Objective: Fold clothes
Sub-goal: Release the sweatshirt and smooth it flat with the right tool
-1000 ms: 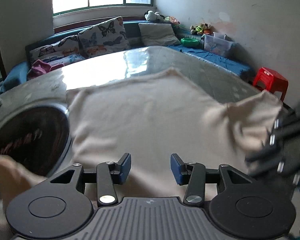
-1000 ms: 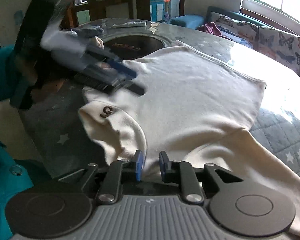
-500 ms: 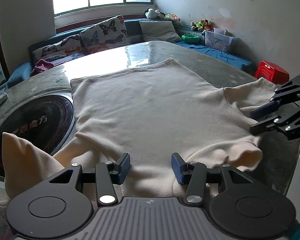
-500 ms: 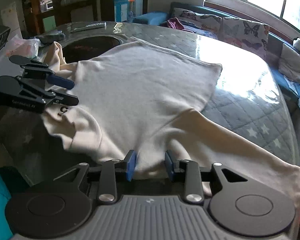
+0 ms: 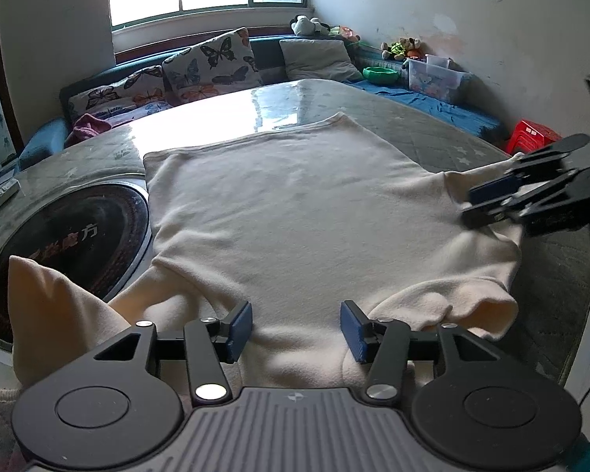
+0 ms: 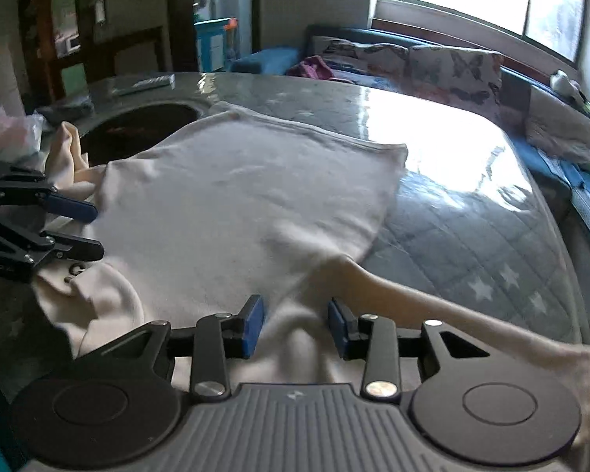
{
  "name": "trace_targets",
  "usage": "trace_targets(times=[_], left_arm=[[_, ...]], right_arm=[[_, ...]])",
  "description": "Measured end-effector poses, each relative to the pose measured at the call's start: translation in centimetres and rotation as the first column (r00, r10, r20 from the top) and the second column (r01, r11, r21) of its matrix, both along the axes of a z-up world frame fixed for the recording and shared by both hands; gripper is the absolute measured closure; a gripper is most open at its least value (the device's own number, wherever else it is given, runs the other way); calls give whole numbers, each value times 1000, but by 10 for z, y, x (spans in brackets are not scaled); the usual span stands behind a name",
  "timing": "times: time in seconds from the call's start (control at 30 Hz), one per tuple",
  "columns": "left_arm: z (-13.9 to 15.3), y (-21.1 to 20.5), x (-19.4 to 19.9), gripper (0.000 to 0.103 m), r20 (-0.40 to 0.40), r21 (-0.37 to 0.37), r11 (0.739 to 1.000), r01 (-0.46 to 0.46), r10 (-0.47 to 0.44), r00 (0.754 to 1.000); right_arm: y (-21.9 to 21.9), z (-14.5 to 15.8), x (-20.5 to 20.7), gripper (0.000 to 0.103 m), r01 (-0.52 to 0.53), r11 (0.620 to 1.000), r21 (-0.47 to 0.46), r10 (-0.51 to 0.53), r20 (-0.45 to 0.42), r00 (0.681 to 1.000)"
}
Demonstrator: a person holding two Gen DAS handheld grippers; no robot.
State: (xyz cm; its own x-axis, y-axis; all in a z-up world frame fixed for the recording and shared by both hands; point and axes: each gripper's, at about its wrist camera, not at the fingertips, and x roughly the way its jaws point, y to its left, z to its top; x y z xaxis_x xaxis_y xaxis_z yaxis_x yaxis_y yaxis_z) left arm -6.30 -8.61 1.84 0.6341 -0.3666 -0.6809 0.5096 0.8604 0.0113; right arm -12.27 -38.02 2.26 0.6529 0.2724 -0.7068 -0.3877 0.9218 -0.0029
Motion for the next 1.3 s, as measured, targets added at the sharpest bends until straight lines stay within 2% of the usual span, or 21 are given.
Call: trace_targets(times=[0.1,0.2,0.23,0.4,0.57,0.7,0.73,0.83,1.1,1.2,1.23,1.3], left_arm=[[0,0,1,48,1,1,1000,3,-3,1000],[-1,0,1,47,2,0,1000,1,-1,1000],[-1,0,1,47,3,0,1000,0,0,1000],[-1,0,0,47,2,0,1000,-4,4,1000],[0,-2,-1,47,2,8,1000,-7,7,1000],[1,-3,-2,47,4,14,1000,-12,12,1000],[1,-3,-2,47,4,15,1000,-13,13,1000],[1,-4,-4,47,4,16,1000,-17,17,1000],[1,-6,-11,47,-1,12,1000,-16,16,1000],[1,-7,-12,47,-4,7,1000,-13,13,1000],[2,-6,-12,47,-6,2,1000,-14,14,1000],[3,-4,-11,47,-11,-11,1000,-22,21,1000]], right_arm=[[-26,10,-15,65,87,996,-2,-87,37,996],[-58,11,-21,65,205,978,-31,-204,51,978],[-71,9,-22,65,267,961,-75,-263,67,963],[-117,-2,-31,65,449,878,-166,-437,107,893],[-144,-8,-37,65,550,819,-163,-540,102,835],[-152,-11,-38,73,549,825,-130,-543,85,836],[-152,-11,-37,83,544,830,-125,-538,81,839],[-148,-7,-33,97,527,837,-149,-517,99,850],[-150,-3,-14,98,538,807,-243,-509,175,843],[-154,-14,-5,95,536,805,-254,-513,157,844],[-153,-13,-6,89,537,806,-250,-511,165,843],[-150,-9,-8,87,540,807,-239,-508,184,842]])
